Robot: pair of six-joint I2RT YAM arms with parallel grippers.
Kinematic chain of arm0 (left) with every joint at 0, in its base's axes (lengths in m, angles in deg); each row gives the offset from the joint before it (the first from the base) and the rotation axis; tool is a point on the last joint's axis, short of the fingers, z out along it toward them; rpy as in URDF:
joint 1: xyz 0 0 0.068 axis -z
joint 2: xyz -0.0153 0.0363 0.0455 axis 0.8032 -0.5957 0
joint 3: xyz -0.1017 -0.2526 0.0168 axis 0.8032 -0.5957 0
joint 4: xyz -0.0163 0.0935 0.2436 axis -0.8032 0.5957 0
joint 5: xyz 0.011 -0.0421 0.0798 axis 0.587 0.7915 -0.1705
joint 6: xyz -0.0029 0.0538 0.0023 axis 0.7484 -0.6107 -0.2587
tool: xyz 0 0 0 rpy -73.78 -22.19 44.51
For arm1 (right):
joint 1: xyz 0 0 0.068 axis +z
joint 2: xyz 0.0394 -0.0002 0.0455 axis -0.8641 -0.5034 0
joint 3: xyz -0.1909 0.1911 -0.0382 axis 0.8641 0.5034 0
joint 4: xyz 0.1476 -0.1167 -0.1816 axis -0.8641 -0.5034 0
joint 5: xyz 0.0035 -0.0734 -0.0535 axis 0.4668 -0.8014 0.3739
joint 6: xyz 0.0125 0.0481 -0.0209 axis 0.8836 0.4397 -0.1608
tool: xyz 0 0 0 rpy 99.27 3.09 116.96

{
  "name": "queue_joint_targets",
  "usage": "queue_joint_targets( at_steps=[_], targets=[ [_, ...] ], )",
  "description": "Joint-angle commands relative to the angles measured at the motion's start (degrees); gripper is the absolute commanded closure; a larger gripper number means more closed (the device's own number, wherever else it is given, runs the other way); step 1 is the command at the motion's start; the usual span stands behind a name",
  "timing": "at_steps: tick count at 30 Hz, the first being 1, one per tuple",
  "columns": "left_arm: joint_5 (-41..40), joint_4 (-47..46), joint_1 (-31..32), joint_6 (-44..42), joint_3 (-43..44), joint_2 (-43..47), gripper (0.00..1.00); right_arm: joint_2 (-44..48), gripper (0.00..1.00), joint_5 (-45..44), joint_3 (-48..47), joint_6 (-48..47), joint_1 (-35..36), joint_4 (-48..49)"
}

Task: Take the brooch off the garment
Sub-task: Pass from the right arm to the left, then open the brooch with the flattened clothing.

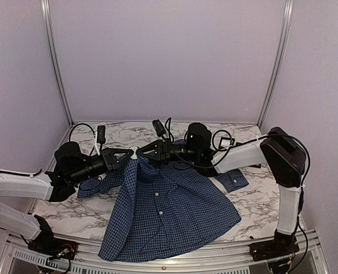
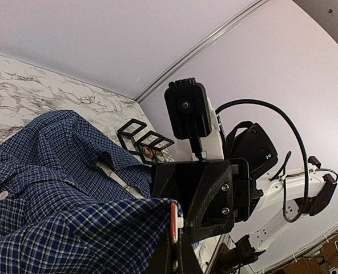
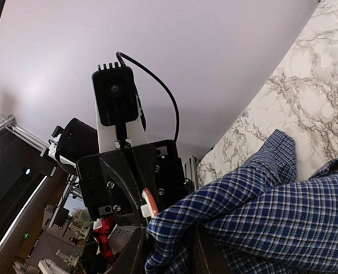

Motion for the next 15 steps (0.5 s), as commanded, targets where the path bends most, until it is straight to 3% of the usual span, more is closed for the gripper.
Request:
queue_joint_targets(
  at_steps=[1, 15],
  targets=[
    [0.85, -3.55, 0.04, -0.32, 0.90, -0.45, 1.00, -1.12, 0.74, 1.21, -0.41, 0.59, 0.32, 1.82],
    [1.75, -3.63, 0.12, -1.12, 1.17, -0.28, 1.00, -1.87, 0.73, 1.32, -1.62, 0.17, 1.17, 0.52]
  ],
)
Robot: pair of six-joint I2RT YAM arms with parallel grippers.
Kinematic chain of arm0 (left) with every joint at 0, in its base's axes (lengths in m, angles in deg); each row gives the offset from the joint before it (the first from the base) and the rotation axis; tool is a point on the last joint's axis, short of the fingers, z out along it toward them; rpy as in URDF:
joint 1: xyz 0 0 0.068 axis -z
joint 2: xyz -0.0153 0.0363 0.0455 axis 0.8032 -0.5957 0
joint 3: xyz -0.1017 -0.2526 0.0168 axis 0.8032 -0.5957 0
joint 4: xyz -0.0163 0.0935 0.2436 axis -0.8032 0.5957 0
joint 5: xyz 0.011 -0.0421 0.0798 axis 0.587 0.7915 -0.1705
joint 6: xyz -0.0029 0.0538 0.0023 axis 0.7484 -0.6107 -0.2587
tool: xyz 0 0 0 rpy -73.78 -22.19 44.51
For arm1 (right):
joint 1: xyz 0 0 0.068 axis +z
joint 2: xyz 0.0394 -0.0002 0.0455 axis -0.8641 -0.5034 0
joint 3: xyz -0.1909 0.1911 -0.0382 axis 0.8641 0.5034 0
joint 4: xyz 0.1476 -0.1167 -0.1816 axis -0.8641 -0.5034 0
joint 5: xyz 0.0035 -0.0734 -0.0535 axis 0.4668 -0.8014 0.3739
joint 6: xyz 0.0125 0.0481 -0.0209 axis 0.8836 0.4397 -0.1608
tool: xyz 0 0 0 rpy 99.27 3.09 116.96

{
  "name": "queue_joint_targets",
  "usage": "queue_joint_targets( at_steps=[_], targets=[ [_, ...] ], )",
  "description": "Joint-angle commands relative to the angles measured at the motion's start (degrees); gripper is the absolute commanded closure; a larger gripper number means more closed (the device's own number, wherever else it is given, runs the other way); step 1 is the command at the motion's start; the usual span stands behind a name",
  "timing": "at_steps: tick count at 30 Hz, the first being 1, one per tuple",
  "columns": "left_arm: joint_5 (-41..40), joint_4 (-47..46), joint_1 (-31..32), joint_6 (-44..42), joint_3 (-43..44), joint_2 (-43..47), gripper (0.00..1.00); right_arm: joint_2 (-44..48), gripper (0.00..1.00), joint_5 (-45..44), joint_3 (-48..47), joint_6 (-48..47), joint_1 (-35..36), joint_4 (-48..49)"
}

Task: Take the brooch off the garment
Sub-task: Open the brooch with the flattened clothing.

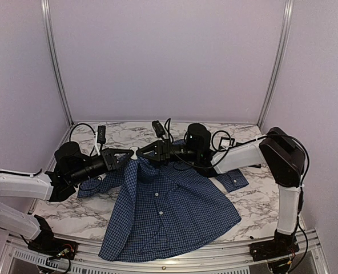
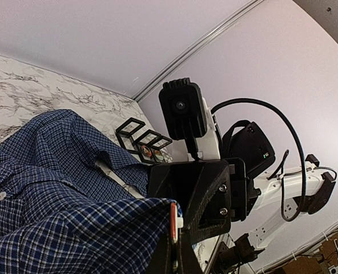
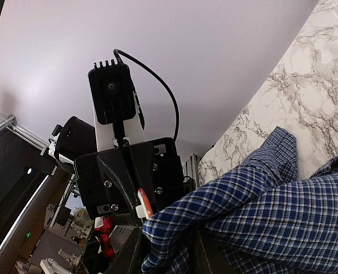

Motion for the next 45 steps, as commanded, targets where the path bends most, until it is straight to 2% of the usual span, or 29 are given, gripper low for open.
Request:
queue_joint_targets(
  at_steps=[1, 14, 32, 45],
  targets=[
    [1.32, -3.28, 0.17, -1.05, 1.32, -0.19, 1.00, -1.58, 0.73, 0.86, -1.73, -0.44, 1.11, 0.10],
    [2.75, -2.30, 0.72, -2.47, 2.85, -0.61, 1.00, -1.90, 0.81, 1.01, -2.29, -0.67, 1.30, -0.85],
    [4.82, -1.86, 1.34, -4.25, 3.58, -0.45, 1.00, -2.60, 0.87, 0.94, -2.86, -0.77, 1.51, -1.89],
    [6.09, 1.52, 1.92, -6.94, 5.18, 0.05, 1.00, -2.99, 0.87, 1.81, -3.50, -1.00, 1.88, -2.45]
  ],
)
